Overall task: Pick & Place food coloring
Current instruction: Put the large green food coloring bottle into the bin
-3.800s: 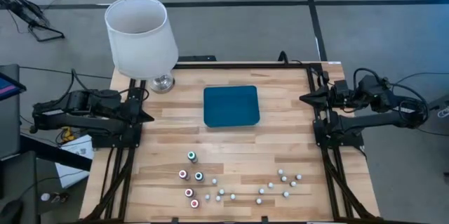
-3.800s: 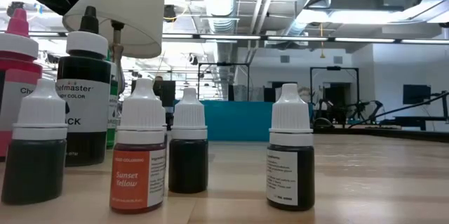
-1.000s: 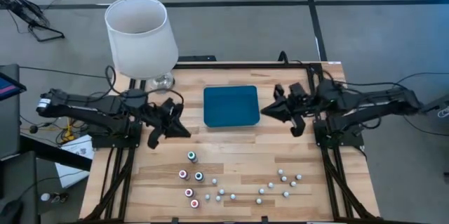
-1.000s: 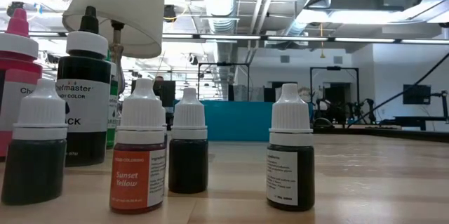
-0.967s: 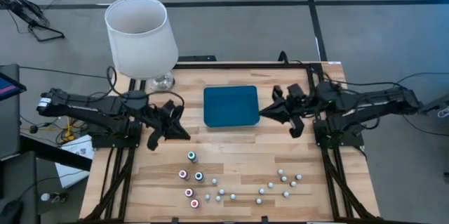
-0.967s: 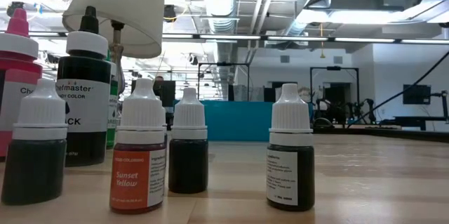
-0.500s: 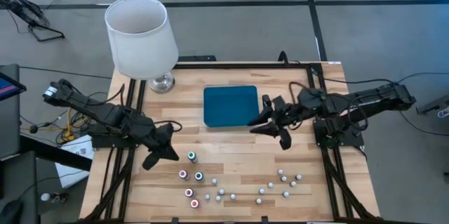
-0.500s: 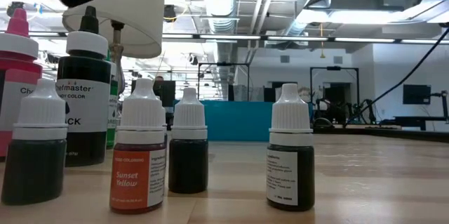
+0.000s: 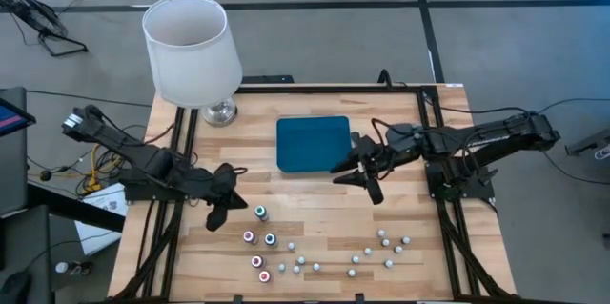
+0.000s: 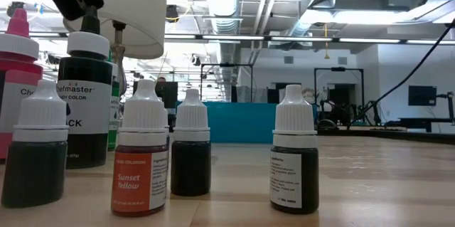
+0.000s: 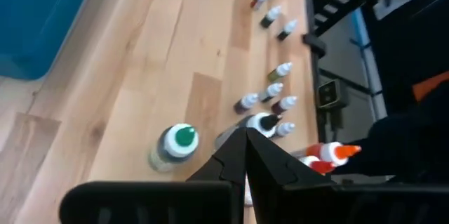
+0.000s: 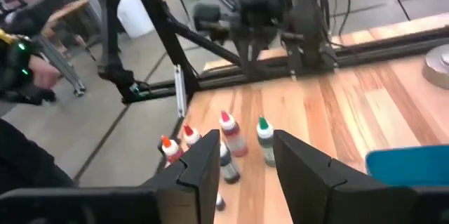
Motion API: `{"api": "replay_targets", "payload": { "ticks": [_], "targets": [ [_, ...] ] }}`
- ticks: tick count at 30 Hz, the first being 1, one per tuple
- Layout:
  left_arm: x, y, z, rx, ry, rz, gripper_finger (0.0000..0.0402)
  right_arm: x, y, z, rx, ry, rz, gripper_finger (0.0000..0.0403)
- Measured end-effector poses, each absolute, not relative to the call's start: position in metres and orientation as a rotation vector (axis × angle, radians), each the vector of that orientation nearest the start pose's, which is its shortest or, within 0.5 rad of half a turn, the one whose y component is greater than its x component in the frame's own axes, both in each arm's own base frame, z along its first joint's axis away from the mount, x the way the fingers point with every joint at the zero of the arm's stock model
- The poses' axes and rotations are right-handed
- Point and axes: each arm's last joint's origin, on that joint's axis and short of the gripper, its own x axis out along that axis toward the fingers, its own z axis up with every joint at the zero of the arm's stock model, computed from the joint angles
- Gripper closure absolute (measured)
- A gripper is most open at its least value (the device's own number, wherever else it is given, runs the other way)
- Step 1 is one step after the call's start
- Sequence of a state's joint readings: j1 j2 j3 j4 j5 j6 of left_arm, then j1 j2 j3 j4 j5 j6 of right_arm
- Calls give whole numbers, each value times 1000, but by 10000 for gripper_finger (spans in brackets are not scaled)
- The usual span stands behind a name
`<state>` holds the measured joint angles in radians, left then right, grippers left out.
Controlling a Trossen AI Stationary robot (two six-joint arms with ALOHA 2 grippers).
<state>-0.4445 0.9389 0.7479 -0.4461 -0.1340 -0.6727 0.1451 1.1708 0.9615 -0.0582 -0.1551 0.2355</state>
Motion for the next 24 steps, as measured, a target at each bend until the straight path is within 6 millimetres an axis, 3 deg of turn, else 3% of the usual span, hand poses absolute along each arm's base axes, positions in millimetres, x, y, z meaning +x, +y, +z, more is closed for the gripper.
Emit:
{"api": "replay_targets", "payload": {
  "ticks": [4, 13, 24],
  "targets": [
    [188, -86, 257, -380, 757, -95, 379, 261, 45, 327, 233, 308, 274, 282],
    [203, -93, 234, -251, 856, -91, 289, 263, 44, 325, 233, 316, 267, 284],
    [215, -94, 220, -141, 865, -26, 276, 263, 44, 325, 234, 315, 265, 284]
  ]
}}
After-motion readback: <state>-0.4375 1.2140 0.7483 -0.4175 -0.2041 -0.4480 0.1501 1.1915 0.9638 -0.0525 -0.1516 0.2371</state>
